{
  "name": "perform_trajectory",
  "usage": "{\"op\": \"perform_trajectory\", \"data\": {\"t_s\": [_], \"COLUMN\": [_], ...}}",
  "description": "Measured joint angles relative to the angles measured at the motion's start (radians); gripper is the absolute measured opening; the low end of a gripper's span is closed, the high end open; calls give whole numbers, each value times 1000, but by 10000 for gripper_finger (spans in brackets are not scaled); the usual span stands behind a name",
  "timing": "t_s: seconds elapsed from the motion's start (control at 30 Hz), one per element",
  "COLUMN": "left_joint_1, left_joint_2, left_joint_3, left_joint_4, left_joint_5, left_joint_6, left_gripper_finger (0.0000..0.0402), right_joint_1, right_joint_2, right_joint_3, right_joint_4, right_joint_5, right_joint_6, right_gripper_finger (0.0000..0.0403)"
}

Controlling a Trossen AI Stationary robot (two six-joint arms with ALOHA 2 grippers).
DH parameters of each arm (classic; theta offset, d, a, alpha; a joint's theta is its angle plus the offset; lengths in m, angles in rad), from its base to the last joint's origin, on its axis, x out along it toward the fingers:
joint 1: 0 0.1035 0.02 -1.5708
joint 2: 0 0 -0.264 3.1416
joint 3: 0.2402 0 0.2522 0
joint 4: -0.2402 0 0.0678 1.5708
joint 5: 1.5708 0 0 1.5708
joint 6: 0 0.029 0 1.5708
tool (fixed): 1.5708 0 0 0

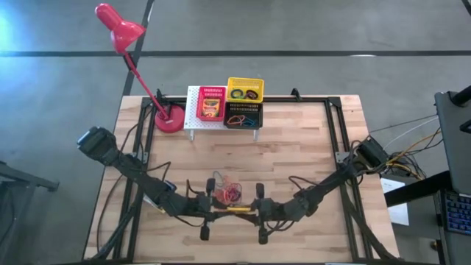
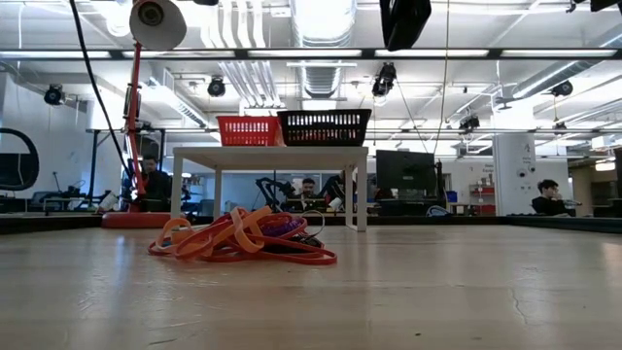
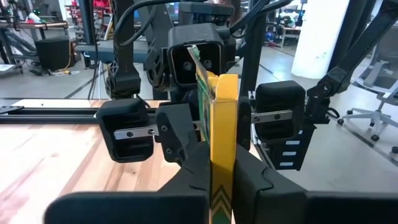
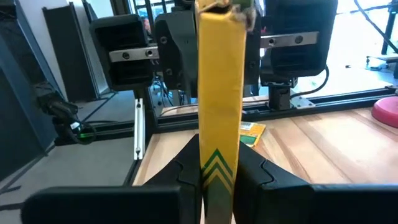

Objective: Pick & Place Office Desk Supplies
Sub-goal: Put the yellow crayon box into the red bin on the shelf

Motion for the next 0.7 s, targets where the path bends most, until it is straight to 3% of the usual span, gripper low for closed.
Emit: {"op": "perform_trajectory", "data": {"t_s": [0.2,0.4,0.53,0.7], "left_joint_1": [0,0,-2,65], "left_joint_2": [0,-32,-102,-208], "left_joint_3": [-1,0,46,148], "left_joint_4": [-3,-57,-246,-593], "left_joint_5": [1,-41,-70,-87], "left_joint_6": [-3,-42,-77,-119], "left_gripper_finger": [27,35,36,37], "right_joint_1": [-1,0,13,37], "right_joint_2": [-9,-117,-170,-180], "right_joint_3": [0,0,-2,-4], "right_joint_4": [-86,-468,-706,-768], "right_joint_5": [4,95,207,291], "right_joint_6": [32,212,350,402], "right_gripper_finger": [81,140,152,144]}}
